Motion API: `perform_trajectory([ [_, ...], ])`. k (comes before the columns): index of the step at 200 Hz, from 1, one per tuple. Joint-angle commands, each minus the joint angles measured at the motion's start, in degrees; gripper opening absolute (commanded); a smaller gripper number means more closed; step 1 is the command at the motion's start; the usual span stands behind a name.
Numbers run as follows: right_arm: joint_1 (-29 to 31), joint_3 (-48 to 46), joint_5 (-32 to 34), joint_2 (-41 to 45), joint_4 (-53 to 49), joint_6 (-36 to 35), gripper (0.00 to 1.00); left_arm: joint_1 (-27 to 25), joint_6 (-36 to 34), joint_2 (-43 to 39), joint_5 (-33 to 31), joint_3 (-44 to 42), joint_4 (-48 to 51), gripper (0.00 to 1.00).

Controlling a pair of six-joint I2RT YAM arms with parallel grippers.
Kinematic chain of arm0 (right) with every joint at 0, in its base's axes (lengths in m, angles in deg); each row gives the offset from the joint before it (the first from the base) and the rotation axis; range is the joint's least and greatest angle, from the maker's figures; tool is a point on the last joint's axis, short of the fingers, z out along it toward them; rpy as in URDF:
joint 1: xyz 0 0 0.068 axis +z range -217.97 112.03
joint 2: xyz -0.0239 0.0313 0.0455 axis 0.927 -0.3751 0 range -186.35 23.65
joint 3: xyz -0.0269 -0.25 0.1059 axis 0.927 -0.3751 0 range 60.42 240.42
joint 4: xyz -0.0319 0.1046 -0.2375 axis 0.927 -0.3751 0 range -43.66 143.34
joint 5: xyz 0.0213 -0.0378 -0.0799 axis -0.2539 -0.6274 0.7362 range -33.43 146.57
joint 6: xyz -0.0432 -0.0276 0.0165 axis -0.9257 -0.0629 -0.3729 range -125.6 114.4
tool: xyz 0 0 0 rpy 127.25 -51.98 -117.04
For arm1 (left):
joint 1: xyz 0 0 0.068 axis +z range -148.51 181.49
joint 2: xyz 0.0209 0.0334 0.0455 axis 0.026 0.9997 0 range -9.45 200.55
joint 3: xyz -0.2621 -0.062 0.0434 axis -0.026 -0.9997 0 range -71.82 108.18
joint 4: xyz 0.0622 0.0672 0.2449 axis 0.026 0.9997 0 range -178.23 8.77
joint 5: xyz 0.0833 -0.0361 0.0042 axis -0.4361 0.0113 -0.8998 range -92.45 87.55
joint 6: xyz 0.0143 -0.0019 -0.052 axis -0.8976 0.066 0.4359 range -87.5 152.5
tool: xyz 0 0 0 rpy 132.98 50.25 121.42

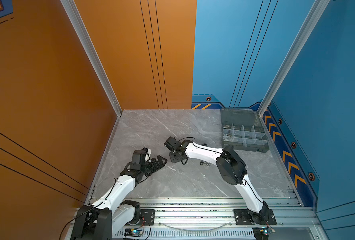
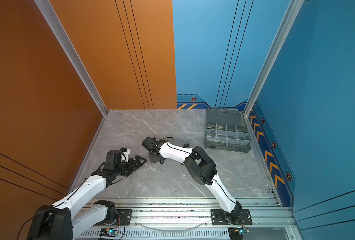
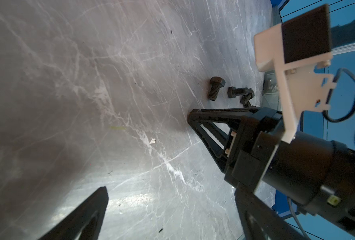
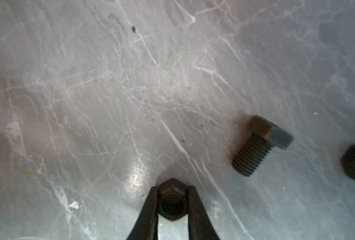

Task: Sort the screws and nuts into containers
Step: 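Lower the right gripper and close it on another black hex nut, then carry the black hex nut with the right gripper to the organizer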

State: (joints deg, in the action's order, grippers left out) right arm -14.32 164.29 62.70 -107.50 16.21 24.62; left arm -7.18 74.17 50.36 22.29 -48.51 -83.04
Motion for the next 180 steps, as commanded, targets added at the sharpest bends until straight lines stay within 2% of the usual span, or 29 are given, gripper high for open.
perform_trajectory([
  [1, 0.32, -0.42, -0.28, -1.46, -2.40, -0.49, 0.09, 0.40, -0.09, -0.82, 0.62, -0.28, 1.33, 0.98],
  [23, 0.23, -1.39, -0.40, 0.36, -2.10, -1.13, 0.00, 0.35, -0.01, -0.98, 0.58, -0.28, 1.40, 0.98],
  [74, -1.85, -10.97, -5.87, 10.42, 5.35, -2.66, 0.00, 0.20, 0.43, -0.88, 0.73, 0.10, 1.27, 0.98],
  [117, -4.71, -17.14, -5.13, 19.68, 5.62, -4.26, 0.00, -1.04, 0.91, -0.10, 0.16, 0.87, 0.80, 0.98],
  [141, -8.04, -20.34, -4.94, 24.06, 5.66, -5.20, 0.00, -2.29, 1.23, 0.92, -0.19, 1.50, 0.13, 0.98],
  [167, -13.11, -21.73, -7.64, 27.31, 5.33, -6.75, 0.00, -3.64, 1.66, 2.55, -0.56, 2.71, -0.02, 0.98],
  [180, -17.65, -22.09, -8.02, 28.84, 5.05, -7.98, 0.00, -4.67, 1.88, 3.18, -1.05, 3.54, -0.02, 0.98],
])
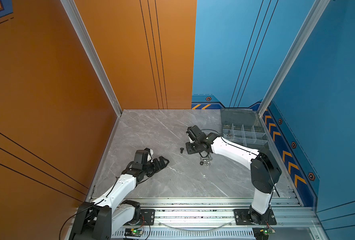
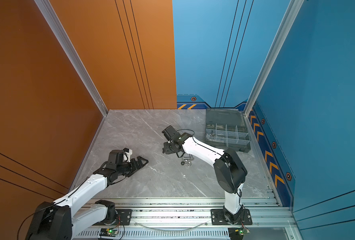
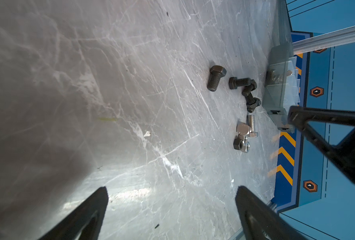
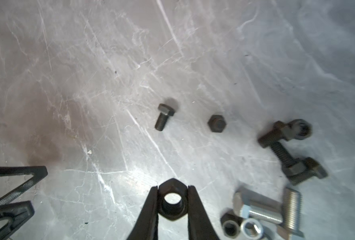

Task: Sort the screws and nuts into containers
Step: 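Carry the black hex nut with the right gripper to the organizer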

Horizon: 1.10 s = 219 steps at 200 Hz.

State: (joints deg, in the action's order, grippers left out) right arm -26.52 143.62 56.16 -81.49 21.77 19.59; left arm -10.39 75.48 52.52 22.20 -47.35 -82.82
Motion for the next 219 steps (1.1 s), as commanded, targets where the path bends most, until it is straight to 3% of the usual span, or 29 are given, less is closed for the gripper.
perform_trajectory([
  [1, -5.70, -1.39, -1.51, 2.92, -0.55, -3.04, 0.00, -1.51, 0.59, 1.03, -1.03, 2.40, -0.19, 0.98],
  [53, -20.11, -2.09, -0.82, 6.34, -1.30, -5.04, 0.00, -4.46, 3.26, 1.35, -3.22, 3.17, -1.85, 0.98],
  [112, -33.42, -0.44, 0.78, 2.94, -1.95, -4.07, 0.00, -6.21, 5.86, 3.47, -2.50, 4.30, -5.40, 0.98],
  [219, -43.10, 4.60, -0.31, -5.89, -3.32, -6.52, 0.00, -7.68, 6.72, 5.85, -2.96, 5.63, -7.12, 0.98],
])
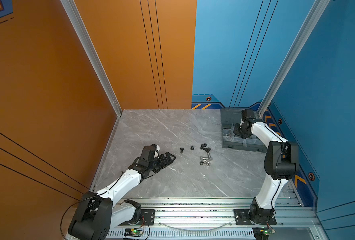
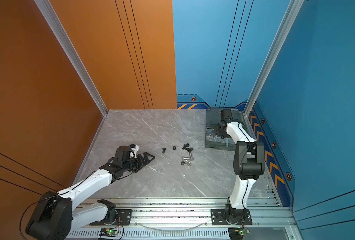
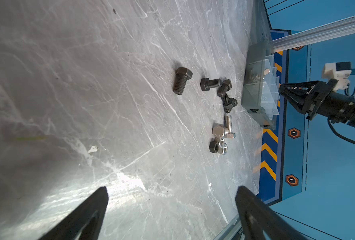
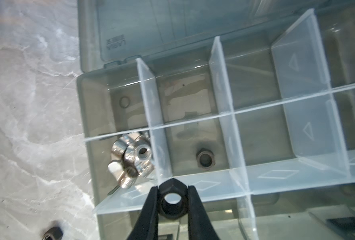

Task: Sort the screws and nuts into containers
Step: 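Carry the black hex nut with the right gripper to the organizer, then open the right gripper to release the hex nut into the compartment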

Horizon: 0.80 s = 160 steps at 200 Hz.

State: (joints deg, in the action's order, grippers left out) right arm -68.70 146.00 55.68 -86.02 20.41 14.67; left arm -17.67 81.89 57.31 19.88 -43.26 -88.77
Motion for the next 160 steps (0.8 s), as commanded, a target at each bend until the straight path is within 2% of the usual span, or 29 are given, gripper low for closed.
perform_trajectory([
  [1, -0.93, 2.26, 0.18, -1.44, -1.97, -1.62, 0.00, -0.38, 0.29, 1.12, -0.63, 1.52, -1.20, 0.98],
  [160, -2.06, 5.87, 0.78, -6.76, -3.88, -3.40, 0.00, -0.27, 0.13, 1.64, -0.10, 1.15, -2.10, 0.98],
])
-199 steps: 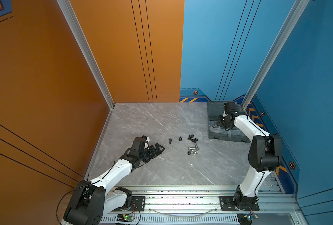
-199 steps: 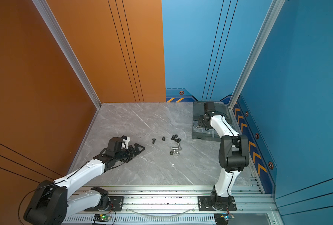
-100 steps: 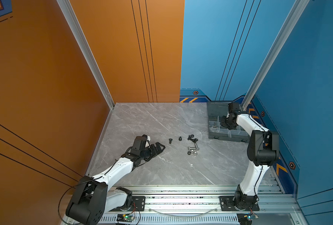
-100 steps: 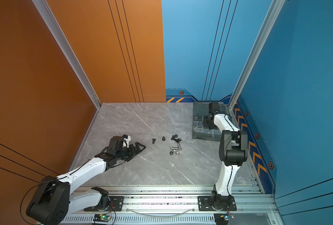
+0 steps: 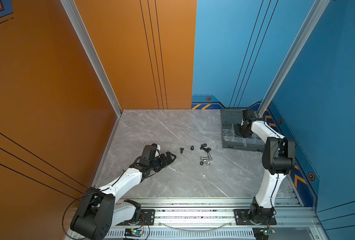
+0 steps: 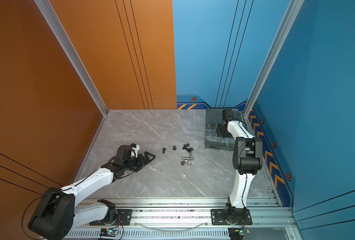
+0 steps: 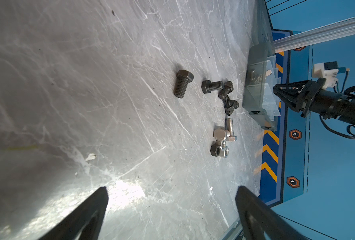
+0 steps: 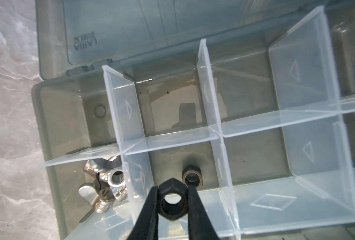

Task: Sort the screws and nuts into containers
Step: 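Open the right gripper to release the hex nut into the compartment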

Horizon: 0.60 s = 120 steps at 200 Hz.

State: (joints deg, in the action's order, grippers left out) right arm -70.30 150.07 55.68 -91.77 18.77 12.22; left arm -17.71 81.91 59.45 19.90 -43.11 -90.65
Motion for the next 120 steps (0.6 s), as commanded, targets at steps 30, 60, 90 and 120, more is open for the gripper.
perform_trajectory([
  [30, -0.74, 2.66, 0.67, -2.07, -2.86, -0.99, 0.00, -0.19, 0.16, -0.70, -0.11, 1.17, -0.13, 0.98],
  [60, -0.92, 3.23, 0.79, -2.45, -3.47, -1.13, 0.18, -0.21, 0.34, -0.80, -0.16, 0.94, -0.16, 0.98],
  [90, -1.25, 3.82, 0.83, -2.12, -4.10, -1.37, 0.38, -0.27, 0.34, -1.15, -0.23, 0.93, -0.05, 0.98],
  [120, -1.63, 3.80, -0.07, -0.09, -4.37, -1.78, 0.44, -0.22, 0.36, -1.19, -0.23, 0.87, -0.05, 0.98],
])
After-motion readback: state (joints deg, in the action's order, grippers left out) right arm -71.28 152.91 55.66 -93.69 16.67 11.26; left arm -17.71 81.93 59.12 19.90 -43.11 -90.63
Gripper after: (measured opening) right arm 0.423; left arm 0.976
